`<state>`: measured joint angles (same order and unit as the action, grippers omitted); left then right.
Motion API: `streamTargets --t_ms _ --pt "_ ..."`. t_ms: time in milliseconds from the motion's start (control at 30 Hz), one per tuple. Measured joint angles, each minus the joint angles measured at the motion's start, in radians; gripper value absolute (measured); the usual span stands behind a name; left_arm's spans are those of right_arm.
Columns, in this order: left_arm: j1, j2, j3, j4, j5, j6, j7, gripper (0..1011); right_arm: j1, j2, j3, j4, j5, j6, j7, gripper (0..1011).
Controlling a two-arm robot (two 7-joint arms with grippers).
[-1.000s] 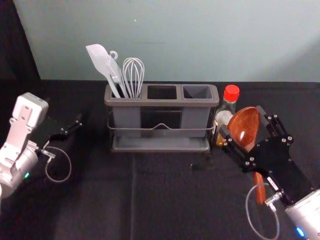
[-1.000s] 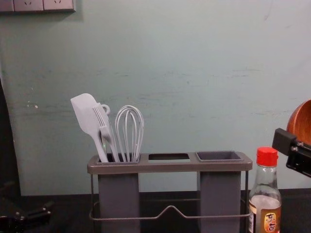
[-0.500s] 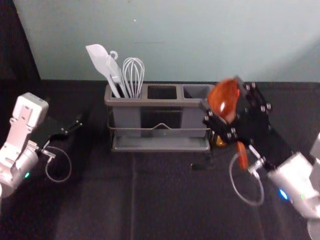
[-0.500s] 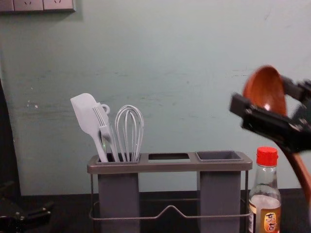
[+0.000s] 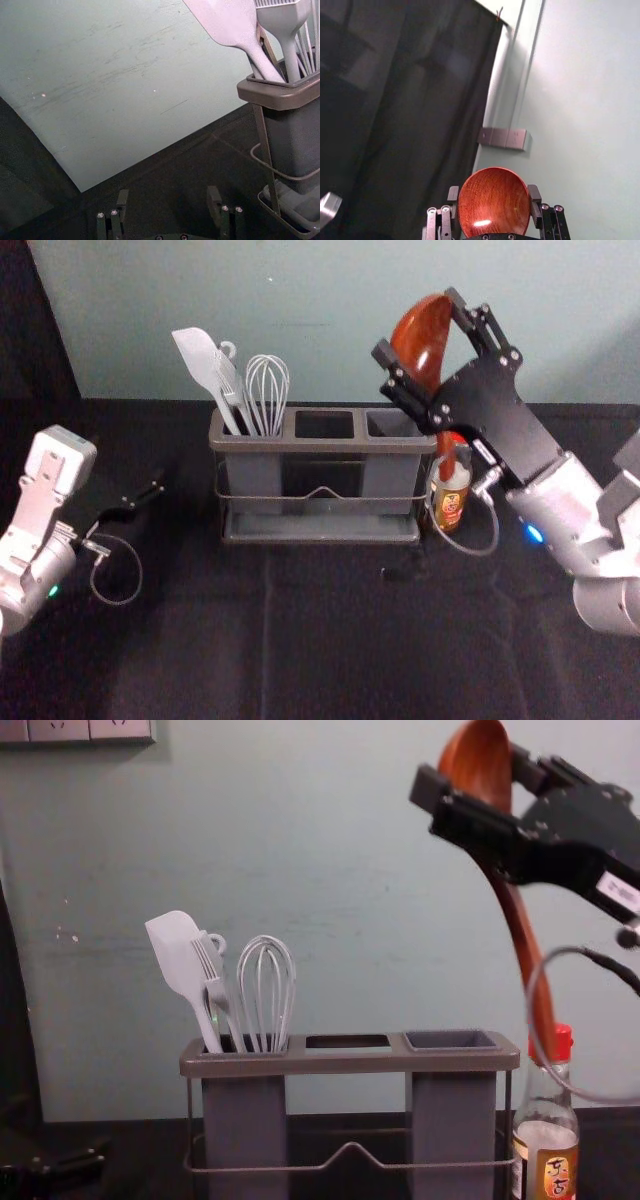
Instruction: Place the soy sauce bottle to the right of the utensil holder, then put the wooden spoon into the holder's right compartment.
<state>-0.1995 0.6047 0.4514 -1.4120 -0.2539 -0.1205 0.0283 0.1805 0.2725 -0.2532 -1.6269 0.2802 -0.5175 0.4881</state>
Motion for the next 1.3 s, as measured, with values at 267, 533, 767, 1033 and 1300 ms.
streamTargets --t_ms 267,533,767,1033,1300 --pt "0.0 0.0 0.0 0.0 0.0 0.0 0.0 1000 0.138 -0.037 -0.034 0.167 0.088 -0.07 0.087 838" --pt "0.0 0.0 0.0 0.0 0.0 0.0 0.0 1000 0.233 -0.083 -0.044 0.315 0.137 -0.122 0.133 838" --pt "0.0 0.0 0.0 0.0 0.0 0.0 0.0 1000 0.289 -0.124 -0.046 0.423 0.171 -0.152 0.16 838" --pt "0.0 0.0 0.0 0.0 0.0 0.0 0.0 1000 0.32 -0.173 -0.032 0.539 0.212 -0.233 0.201 838" --pt "0.0 0.0 0.0 0.0 0.0 0.0 0.0 1000 0.333 -0.209 -0.01 0.638 0.272 -0.293 0.265 838"
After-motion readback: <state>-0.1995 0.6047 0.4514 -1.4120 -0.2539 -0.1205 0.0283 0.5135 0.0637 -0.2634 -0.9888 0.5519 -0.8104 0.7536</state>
